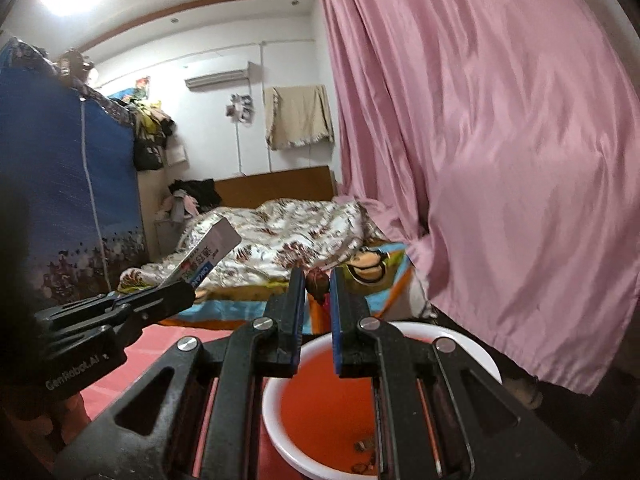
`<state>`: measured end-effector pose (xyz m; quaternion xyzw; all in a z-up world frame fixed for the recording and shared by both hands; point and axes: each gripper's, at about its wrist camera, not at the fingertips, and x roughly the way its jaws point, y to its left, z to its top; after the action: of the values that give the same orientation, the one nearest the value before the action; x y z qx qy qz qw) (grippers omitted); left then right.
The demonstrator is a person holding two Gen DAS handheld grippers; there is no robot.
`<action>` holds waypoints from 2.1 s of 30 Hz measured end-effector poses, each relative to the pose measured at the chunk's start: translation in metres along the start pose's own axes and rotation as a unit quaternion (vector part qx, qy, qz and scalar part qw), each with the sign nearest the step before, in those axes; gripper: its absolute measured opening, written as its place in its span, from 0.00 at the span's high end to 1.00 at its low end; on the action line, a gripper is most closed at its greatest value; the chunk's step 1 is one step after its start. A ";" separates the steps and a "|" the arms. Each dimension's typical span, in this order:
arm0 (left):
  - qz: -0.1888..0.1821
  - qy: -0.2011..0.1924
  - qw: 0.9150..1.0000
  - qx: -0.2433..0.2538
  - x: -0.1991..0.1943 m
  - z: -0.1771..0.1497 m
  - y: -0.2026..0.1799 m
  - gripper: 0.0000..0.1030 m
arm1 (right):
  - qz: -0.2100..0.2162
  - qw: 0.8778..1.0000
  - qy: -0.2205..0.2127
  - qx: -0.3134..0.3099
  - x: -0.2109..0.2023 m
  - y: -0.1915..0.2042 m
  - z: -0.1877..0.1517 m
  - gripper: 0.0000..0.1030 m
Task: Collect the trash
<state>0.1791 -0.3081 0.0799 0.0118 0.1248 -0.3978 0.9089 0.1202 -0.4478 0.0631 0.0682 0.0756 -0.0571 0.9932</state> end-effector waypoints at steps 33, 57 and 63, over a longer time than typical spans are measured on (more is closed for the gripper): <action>-0.038 0.188 0.978 -0.086 0.083 -0.045 0.009 0.97 | -0.020 0.987 0.142 0.075 0.047 -0.049 -0.040 0.77; 0.033 0.136 0.982 -0.126 0.019 -0.038 0.040 0.69 | -0.029 0.993 0.093 0.059 0.012 -0.019 -0.028 0.12; 0.074 0.090 0.984 -0.135 -0.047 -0.038 0.055 0.50 | -0.004 0.998 0.049 0.038 -0.026 0.018 -0.025 0.00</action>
<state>0.1805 -0.2323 0.0498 -0.0658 0.2573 -0.3067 0.9140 0.0932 -0.4234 0.0446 0.1082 0.1220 -0.0601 0.9848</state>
